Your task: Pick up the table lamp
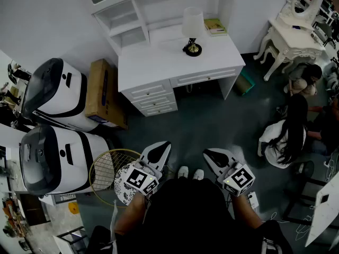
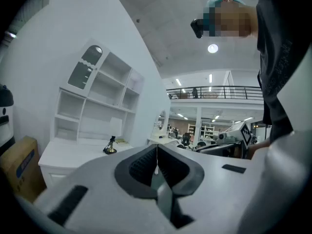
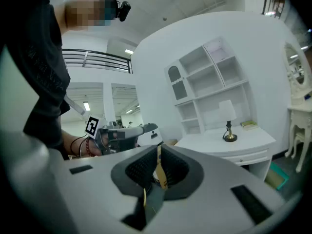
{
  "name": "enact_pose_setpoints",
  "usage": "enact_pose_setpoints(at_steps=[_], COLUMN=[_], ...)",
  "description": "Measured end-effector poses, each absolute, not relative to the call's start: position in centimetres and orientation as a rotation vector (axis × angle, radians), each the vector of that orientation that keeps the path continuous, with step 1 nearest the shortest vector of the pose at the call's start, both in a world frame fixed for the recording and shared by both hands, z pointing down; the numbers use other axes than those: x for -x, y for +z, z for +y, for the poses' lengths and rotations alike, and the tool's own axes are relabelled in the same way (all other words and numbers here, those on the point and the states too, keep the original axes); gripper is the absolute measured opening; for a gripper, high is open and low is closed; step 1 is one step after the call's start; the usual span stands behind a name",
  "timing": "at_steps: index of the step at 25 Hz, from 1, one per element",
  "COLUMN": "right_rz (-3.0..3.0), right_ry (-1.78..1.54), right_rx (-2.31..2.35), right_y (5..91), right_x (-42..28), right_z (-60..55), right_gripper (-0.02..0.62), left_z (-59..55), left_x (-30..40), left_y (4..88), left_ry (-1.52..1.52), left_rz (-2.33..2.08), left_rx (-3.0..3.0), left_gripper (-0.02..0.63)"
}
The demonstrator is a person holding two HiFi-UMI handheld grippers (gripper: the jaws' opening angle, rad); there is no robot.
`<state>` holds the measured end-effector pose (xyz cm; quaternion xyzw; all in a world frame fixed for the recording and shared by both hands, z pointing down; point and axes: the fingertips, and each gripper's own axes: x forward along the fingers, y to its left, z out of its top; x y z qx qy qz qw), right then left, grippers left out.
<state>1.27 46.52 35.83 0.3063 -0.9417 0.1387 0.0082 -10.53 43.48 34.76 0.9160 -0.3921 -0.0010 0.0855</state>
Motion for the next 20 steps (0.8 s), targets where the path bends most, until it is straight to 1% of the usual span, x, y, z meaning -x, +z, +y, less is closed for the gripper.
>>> enact_pose_setpoints(at_steps=[7,15,20], right_rz=[-2.981,-3.037,-3.019], right_ry=[0.476,0.467,0.508], right_rx=[-0.935,-0.913,-0.966], right_y=[37.1,37.6,38.6], right_x=[-3.2,-3.7,-4.4], right_z=[46.7,46.5,45.4], right_gripper=[0.04,0.04,0.04], left_z=[44.1,45.4,44.4], left_x=[8.9,8.4,7.9], left_y=[34.8,35.6,36.1], left_ry=[0.023,0.046,0.037], left_rz=[-1.195,-1.236,-1.22], left_rx=[-2.722,-2.691,-2.7], left_gripper=[0.018,0.018,0.018])
